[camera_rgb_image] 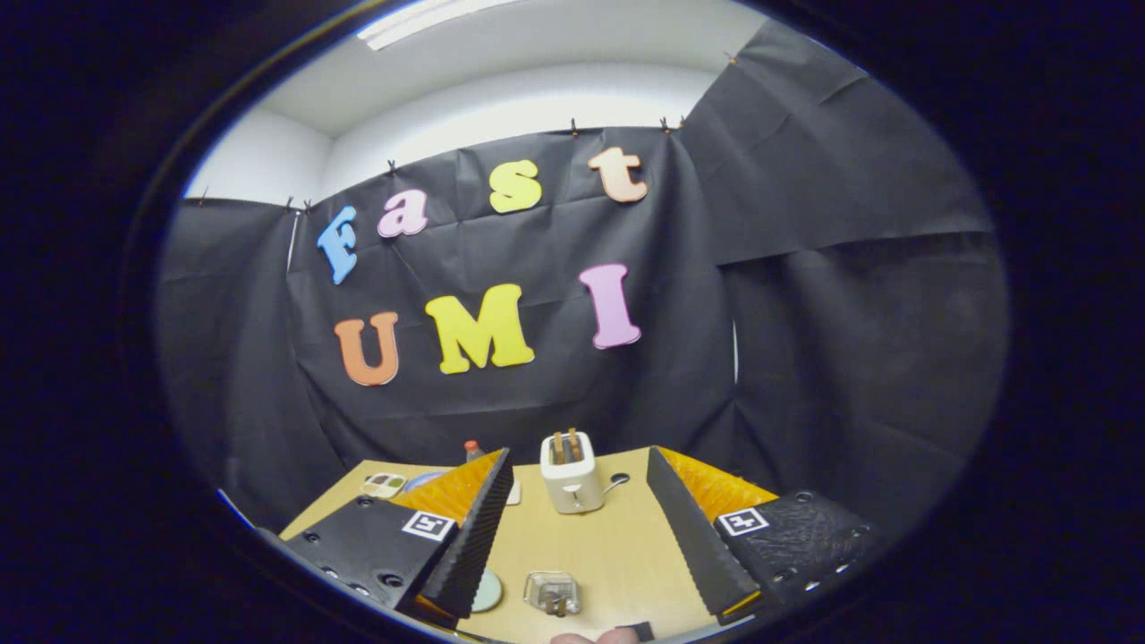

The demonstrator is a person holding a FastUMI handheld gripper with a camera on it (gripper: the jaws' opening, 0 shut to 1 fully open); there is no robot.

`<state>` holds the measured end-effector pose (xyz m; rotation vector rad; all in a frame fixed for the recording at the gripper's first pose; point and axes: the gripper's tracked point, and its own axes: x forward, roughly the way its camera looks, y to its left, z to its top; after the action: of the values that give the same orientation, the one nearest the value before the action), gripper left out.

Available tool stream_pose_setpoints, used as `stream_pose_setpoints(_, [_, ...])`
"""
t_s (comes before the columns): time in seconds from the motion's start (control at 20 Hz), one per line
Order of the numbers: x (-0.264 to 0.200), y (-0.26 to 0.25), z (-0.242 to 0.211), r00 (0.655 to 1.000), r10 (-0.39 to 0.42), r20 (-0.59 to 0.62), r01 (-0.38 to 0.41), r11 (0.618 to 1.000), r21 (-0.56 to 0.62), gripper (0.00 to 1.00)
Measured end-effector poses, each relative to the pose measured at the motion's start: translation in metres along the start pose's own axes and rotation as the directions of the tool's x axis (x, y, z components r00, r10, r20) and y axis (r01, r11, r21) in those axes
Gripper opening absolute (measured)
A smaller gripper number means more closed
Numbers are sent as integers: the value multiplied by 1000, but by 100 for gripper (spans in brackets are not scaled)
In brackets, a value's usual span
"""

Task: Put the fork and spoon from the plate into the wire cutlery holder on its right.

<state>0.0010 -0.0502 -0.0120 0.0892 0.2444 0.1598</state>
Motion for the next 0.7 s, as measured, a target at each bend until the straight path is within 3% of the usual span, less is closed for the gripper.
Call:
stream_pose_setpoints(0.2, [-15, 0, 4, 998, 12, 60, -11, 1000, -8, 94])
stream_pose_setpoints(0.7, [-37, -4, 15, 990, -62, 124, 68, 997, -40, 96])
